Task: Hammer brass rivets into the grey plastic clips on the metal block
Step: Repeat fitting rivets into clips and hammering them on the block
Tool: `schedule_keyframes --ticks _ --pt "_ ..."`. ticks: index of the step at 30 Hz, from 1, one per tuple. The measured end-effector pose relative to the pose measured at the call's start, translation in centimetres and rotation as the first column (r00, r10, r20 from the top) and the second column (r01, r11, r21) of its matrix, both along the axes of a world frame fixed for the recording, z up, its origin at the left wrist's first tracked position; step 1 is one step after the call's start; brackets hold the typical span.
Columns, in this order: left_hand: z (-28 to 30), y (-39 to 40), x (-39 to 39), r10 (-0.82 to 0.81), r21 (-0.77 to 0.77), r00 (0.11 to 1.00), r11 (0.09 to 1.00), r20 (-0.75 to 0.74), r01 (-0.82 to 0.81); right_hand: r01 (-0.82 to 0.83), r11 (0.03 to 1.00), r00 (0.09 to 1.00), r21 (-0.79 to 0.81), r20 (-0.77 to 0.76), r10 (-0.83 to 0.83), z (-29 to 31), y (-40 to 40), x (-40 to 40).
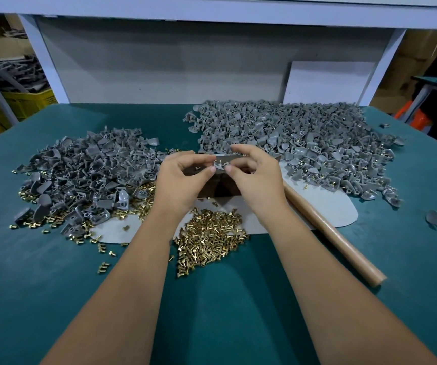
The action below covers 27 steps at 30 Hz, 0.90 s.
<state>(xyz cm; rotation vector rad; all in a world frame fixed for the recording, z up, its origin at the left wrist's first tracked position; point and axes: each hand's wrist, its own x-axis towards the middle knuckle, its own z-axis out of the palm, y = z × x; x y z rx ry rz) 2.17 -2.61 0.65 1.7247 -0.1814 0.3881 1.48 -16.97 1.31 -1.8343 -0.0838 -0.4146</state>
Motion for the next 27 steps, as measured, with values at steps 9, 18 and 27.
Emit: schedule_keyframes --ticks 9,18,27 --pt "-0.4 0.0 0.3 -0.002 -0.019 1.000 1.000 -0.019 0.002 0.016 1.000 1.000 -0.001 0.014 -0.016 -0.1 0.2 0.0" --pt "-0.3 -0.4 -0.1 0.059 0.197 0.996 0.978 0.067 -0.071 0.243 0.897 0.950 -0.370 0.277 -0.144 0.1 1.3 -0.2" --pt "-0.2 -0.4 0.1 0.172 0.185 0.985 0.969 -0.019 -0.166 0.362 0.889 0.932 -0.280 0.131 -0.339 6.9 -3.9 7.2"
